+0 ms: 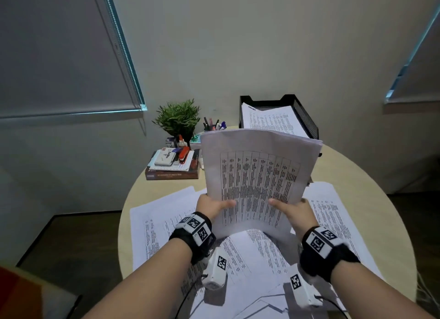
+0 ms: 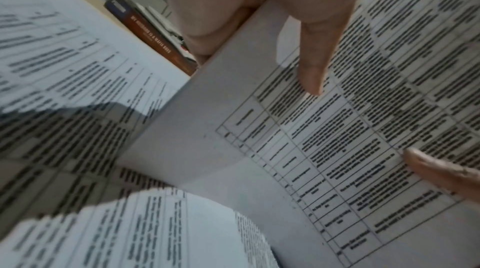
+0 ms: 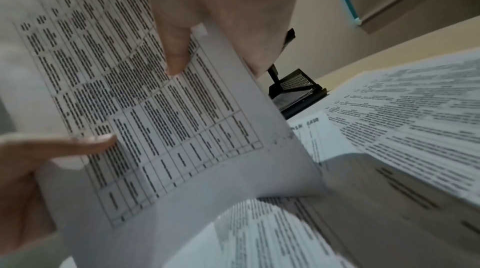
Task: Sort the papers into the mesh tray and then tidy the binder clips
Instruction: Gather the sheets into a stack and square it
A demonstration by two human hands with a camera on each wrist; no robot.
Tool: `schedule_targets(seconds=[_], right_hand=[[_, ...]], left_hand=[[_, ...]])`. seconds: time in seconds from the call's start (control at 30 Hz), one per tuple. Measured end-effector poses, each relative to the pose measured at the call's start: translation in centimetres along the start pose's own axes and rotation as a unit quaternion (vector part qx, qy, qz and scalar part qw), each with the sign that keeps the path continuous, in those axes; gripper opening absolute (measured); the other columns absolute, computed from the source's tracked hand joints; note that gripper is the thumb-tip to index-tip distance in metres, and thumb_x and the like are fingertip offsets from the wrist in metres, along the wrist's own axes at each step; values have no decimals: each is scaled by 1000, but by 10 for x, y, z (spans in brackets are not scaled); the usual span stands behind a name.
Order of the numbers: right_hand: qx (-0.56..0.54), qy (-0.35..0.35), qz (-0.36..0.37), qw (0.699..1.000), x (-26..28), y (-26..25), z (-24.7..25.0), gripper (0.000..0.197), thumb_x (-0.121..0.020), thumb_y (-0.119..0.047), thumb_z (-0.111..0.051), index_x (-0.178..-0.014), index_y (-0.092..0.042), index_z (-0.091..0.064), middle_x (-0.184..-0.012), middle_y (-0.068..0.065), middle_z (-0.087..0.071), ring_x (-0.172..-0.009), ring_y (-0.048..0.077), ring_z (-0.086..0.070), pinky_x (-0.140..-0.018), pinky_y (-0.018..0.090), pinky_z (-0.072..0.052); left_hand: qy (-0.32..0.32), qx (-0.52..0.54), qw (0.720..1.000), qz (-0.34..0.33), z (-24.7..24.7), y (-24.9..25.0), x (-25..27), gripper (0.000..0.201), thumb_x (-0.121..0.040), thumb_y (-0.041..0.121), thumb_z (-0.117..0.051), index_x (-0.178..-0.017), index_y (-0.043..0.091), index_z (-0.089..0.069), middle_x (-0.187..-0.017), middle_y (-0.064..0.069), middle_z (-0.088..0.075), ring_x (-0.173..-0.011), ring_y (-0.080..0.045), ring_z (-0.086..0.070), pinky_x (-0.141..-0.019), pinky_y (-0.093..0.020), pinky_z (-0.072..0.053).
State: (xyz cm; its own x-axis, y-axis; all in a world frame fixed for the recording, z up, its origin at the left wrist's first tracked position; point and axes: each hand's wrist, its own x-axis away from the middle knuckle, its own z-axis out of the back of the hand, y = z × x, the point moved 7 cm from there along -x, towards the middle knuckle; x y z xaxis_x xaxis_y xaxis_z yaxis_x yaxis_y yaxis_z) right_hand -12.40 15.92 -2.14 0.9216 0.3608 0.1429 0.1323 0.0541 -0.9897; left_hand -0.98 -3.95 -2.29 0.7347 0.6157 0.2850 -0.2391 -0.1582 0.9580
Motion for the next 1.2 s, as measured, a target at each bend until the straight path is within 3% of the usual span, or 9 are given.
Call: schedule_targets(seconds=[0.2, 0.33, 0.43, 0.5, 0.7, 0.8, 0.97, 1.07, 1.2], right_hand=[[23, -15, -1, 1000, 1, -8, 4, 13, -83, -7, -69, -93, -13, -65, -80, -6, -68, -77, 10, -63, -71, 23, -49], [36, 1, -33, 999, -1, -4, 16, 20, -81, -4, -70, -70, -9, -55, -65, 0, -54, -64, 17, -52, -56, 21, -39], [22, 0, -92, 995, 7, 12, 23, 13, -82, 5, -66, -88, 1, -55, -76, 9, -54, -67, 19, -52, -51, 17, -43], [11, -6, -138, 990, 15, 31, 30, 18, -82, 11, -63, -95, 6, -52, -79, 11, -53, -65, 19, -51, -42, 10, -44], [-3, 14, -204, 979, 24, 68, 53, 49, -83, 8, -63, -127, 16, -43, -119, 27, -58, -82, 25, -56, -89, 31, -34], [-1, 22, -222, 975, 16, 70, 62, 80, -80, 0, -69, -143, 12, -20, -140, 21, -41, -130, 40, -38, -111, 45, -22], [-20, 9, -238, 971, -26, 76, 66, 68, -80, 9, -66, -139, 8, -32, -142, 25, -42, -125, 34, -47, -110, 41, -29], [-32, -18, -222, 974, -47, 67, 67, 39, -86, 15, -54, -123, 4, -53, -128, 23, -58, -102, 30, -61, -103, 39, -42], [-12, -69, -213, 975, -63, 54, 67, 40, -87, 19, -44, -122, 3, -53, -120, 21, -62, -102, 33, -61, -97, 38, -48]], left_hand=[[-39, 11, 999, 24, -12, -1, 12, 18, -75, -9, -69, -70, 4, -57, -62, -3, -61, -49, -3, -64, -51, -13, -51], [-54, 63, 995, 56, -19, -21, 4, 21, -68, -12, -74, -82, -1, -61, -84, -17, -65, -79, -29, -66, -85, -40, -54], [-38, 8, 993, 110, -18, -91, -25, 98, -39, 20, -96, -121, -7, -48, -116, -24, -61, -103, -35, -63, -94, -48, -49], [-76, -74, 983, 149, -20, -131, -27, 115, -30, 40, -96, -127, 3, -47, -120, -18, -62, -104, -29, -64, -94, -44, -51], [-286, -207, 913, 203, -34, -104, 54, 38, -84, 4, -65, -118, 16, -54, -102, 3, -66, -81, -9, -66, -62, -19, -55], [-336, -103, 889, 295, -37, -113, 66, 42, -91, -8, -45, -123, 19, -51, -123, -7, -61, -98, -30, -67, -69, -41, -60], [-292, -86, 908, 287, -40, -103, 40, 48, -92, -12, -38, -129, 18, -47, -137, -16, -48, -106, -48, -59, -75, -50, -57], [-255, -81, 926, 265, -47, -87, 22, 55, -92, -13, -38, -136, 19, -40, -142, -12, -41, -105, -39, -60, -72, -42, -59], [-217, -40, 940, 260, -60, -69, -7, 55, -92, -13, -37, -138, 18, -39, -142, -13, -41, -92, -34, -64, -71, -47, -58]])
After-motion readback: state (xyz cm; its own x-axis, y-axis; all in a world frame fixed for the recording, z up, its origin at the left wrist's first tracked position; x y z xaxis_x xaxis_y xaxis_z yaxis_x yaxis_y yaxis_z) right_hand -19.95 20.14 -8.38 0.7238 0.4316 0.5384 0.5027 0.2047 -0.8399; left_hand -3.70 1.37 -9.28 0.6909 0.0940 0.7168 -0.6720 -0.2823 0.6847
